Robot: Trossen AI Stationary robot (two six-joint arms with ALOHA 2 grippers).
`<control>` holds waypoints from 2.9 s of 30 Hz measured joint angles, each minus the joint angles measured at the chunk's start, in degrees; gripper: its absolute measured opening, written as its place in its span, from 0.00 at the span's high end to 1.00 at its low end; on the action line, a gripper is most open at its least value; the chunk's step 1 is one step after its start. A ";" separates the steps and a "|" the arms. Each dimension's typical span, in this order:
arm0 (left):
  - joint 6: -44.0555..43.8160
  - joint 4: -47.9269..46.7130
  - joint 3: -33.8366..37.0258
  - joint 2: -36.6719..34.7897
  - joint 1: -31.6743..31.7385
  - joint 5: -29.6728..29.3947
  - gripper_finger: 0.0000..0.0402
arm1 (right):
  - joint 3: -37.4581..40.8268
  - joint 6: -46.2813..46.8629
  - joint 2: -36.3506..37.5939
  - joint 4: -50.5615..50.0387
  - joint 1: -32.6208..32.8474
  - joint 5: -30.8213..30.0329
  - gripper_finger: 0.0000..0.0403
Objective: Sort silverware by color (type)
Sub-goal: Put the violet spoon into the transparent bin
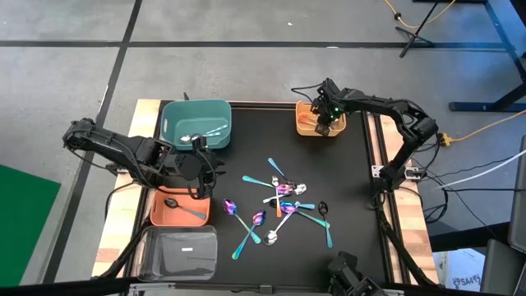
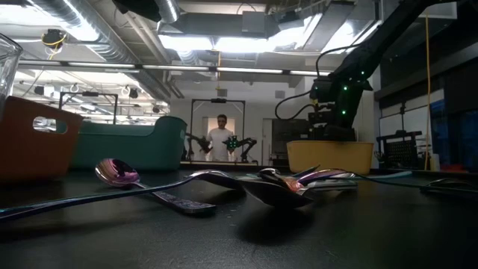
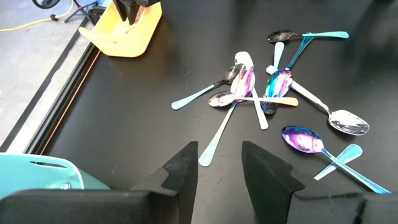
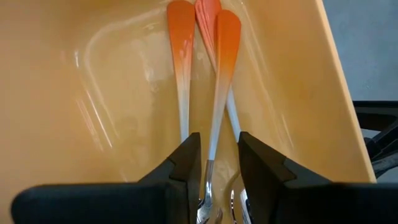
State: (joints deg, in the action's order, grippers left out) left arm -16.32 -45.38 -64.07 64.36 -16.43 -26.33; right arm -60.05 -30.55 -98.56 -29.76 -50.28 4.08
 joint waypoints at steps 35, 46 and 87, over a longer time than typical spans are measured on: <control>-0.01 0.02 0.00 0.00 0.01 -0.02 0.71 | -0.04 3.38 17.28 -0.35 0.94 4.27 0.76; 0.01 0.00 0.00 0.00 0.02 -0.02 0.71 | -0.04 3.34 19.67 0.04 13.04 4.52 0.76; -0.02 0.02 0.00 0.00 0.00 -0.02 0.71 | -0.04 6.51 19.67 13.46 38.80 4.39 0.76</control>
State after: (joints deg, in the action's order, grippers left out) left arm -16.34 -45.36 -64.07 64.36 -16.43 -26.35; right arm -60.10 -24.03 -78.89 -16.30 -11.49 8.46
